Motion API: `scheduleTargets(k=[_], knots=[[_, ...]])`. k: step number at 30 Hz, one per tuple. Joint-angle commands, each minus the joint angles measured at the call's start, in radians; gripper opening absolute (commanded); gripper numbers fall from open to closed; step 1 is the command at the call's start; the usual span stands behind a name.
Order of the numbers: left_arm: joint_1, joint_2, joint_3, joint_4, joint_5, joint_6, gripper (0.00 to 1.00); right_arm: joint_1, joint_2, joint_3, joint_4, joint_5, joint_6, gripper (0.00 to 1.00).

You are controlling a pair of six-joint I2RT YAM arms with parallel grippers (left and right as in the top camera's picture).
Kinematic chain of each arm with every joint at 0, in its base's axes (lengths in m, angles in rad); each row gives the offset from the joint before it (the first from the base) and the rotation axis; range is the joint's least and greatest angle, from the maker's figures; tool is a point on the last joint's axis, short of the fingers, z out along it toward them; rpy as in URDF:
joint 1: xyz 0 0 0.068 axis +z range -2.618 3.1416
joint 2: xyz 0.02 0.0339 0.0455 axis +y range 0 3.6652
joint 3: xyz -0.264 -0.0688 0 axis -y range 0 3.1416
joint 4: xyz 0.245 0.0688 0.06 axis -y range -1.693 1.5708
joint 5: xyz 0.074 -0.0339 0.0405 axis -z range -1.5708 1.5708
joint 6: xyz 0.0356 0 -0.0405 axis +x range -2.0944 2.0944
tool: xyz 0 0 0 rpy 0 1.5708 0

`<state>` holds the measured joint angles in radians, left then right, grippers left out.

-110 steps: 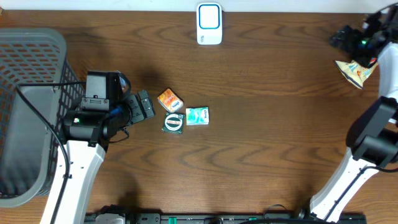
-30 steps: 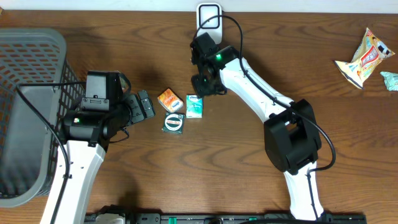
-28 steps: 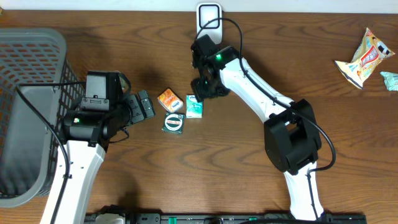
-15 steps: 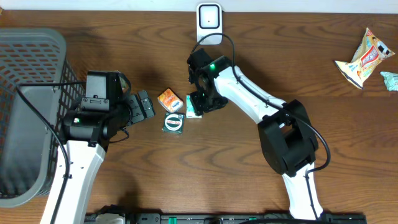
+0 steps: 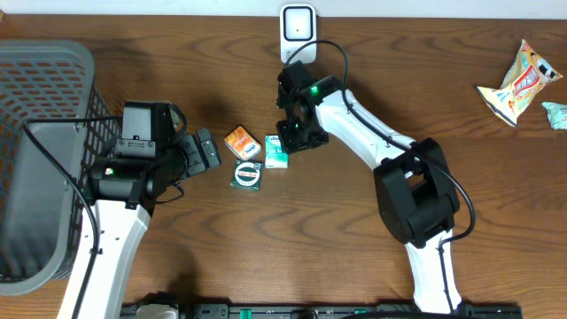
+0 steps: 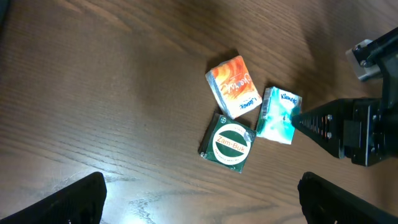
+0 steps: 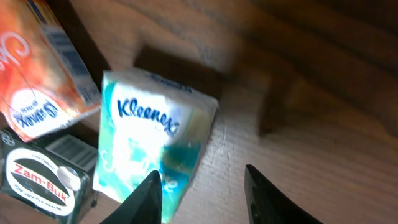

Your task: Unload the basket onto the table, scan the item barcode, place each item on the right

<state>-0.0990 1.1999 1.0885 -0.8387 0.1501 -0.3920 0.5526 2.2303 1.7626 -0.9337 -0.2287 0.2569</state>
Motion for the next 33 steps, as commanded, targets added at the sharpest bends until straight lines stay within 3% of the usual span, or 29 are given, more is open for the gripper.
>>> scheduleTargets(k=[1, 9, 11, 14, 15, 20, 33], knots=[[0.006, 0.002, 0.009, -0.002, -0.013, 0.003, 0.98, 0.001, -0.007, -0.031, 0.033, -0.024, 0.039, 0.36], [0.006, 0.002, 0.009, -0.002, -0.013, 0.003, 0.98, 0.005, -0.007, -0.164, 0.171, -0.094, 0.095, 0.37], [0.006, 0.002, 0.009, -0.002, -0.013, 0.003, 0.98, 0.004, -0.007, -0.19, 0.185, -0.095, 0.095, 0.29], [0.006, 0.002, 0.009, -0.002, -0.013, 0.003, 0.98, 0.003, -0.007, -0.201, 0.181, -0.095, 0.095, 0.04], [0.006, 0.002, 0.009, -0.002, -0.013, 0.003, 0.98, 0.003, -0.007, -0.2, 0.18, -0.096, 0.094, 0.01], [0.006, 0.002, 0.009, -0.003, -0.013, 0.003, 0.98, -0.003, -0.022, -0.194, 0.171, -0.119, 0.085, 0.01], [0.006, 0.002, 0.009, -0.002, -0.013, 0.003, 0.98, -0.191, -0.286, -0.191, 0.143, -0.375, -0.172, 0.01]])
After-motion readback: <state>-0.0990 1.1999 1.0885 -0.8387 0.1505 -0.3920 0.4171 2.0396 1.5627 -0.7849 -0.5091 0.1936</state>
